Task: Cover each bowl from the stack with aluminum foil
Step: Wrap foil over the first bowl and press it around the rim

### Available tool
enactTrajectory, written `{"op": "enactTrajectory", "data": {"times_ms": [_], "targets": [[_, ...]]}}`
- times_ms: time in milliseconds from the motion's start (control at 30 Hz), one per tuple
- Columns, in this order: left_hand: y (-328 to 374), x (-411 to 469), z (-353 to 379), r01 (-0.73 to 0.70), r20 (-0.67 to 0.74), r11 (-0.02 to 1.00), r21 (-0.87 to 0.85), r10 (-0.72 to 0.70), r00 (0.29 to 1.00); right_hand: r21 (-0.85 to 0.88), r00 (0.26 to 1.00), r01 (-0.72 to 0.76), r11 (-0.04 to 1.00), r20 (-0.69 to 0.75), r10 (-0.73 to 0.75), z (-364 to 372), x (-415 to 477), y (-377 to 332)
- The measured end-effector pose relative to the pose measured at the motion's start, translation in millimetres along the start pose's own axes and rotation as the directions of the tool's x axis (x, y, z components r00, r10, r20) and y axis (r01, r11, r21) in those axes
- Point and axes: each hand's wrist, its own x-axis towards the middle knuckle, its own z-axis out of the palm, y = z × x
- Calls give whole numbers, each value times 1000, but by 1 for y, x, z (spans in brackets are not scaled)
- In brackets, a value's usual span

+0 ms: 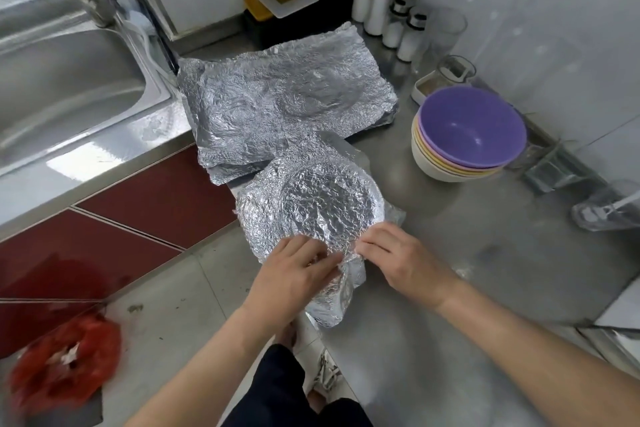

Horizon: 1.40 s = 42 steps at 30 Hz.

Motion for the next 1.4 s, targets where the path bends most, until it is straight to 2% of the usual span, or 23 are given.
{"op": "enactTrajectory", "data": {"times_ms": [167,333,400,433,467,500,567,600,633,667,700,733,800,900,1067,1133,1167,1200,1233,1267,1300,1333,1400], "targets": [[-1,0,6,-31,3,999,-5,31,1000,2,1000,-14,1000,5,14,-3,2,4],[11,1,-7,80,-26,996,-32,-80,996,0,997,-79,997,14,79,-10,6,15],[8,0,-16,208,-109,976,-69,-215,971,13,986,-167,986,-13,167,-17,6,15],[7,-1,-23,335,-153,938,-89,-345,926,39,966,-252,967,-56,254,-20,5,13],[5,-1,-30,508,-186,851,-135,-526,830,90,923,-361,928,-104,369,-22,3,10],[2,-2,-36,690,-181,687,-229,-727,663,172,852,-480,860,-143,504,-22,1,5],[-2,-6,-43,846,6,164,-508,-981,194,392,603,-700,596,-121,788,-20,-2,-4],[-3,-8,-45,756,200,-132,-641,-980,-2,531,421,-765,364,-14,907,-19,-4,-8],[-4,-10,-45,586,386,-362,-725,-918,-90,660,230,-748,60,173,958,-19,-4,-13],[-4,-12,-43,432,521,-507,-746,-848,-97,717,89,-655,-237,385,919,-19,-5,-17],[-3,-14,-40,338,600,-585,-737,-797,-70,705,24,-545,-454,554,832,-19,-6,-22],[-1,-15,-37,282,644,-625,-728,-764,-32,673,9,-461,-579,656,755,-18,-8,-25],[5,-12,-32,206,682,-663,-719,-730,30,618,32,-354,-702,758,651,-12,-12,-29],[10,-8,-28,157,715,-700,-697,-696,67,601,74,-269,-753,792,606,-2,-13,-35],[18,-13,-34,223,762,-731,-645,-590,268,682,62,-221,-697,723,688,2,-8,-35],[23,-14,-34,260,762,-719,-645,-577,295,761,10,-423,-491,546,838,2,-6,-38],[25,-14,-32,267,756,-710,-652,-580,304,767,14,-580,-276,348,937,1,-6,-39],[28,-14,-31,270,748,-701,-661,-585,314,703,119,-711,9,108,987,-2,-6,-41],[29,-15,-28,269,739,-691,-671,-595,317,569,315,-760,315,-102,944,-6,-5,-42],[30,-15,-26,268,731,-682,-681,-606,314,408,533,-713,571,-214,819,-9,-2,-43],[30,-15,-25,274,726,-673,-687,-614,310,259,711,-615,745,-226,666,-9,1,-44],[31,-14,-24,283,720,-663,-693,-624,303,152,828,-510,846,-179,532,-6,5,-44],[31,-13,-23,299,704,-638,-710,-644,300,50,918,-391,919,-56,393,3,11,-43]]}}
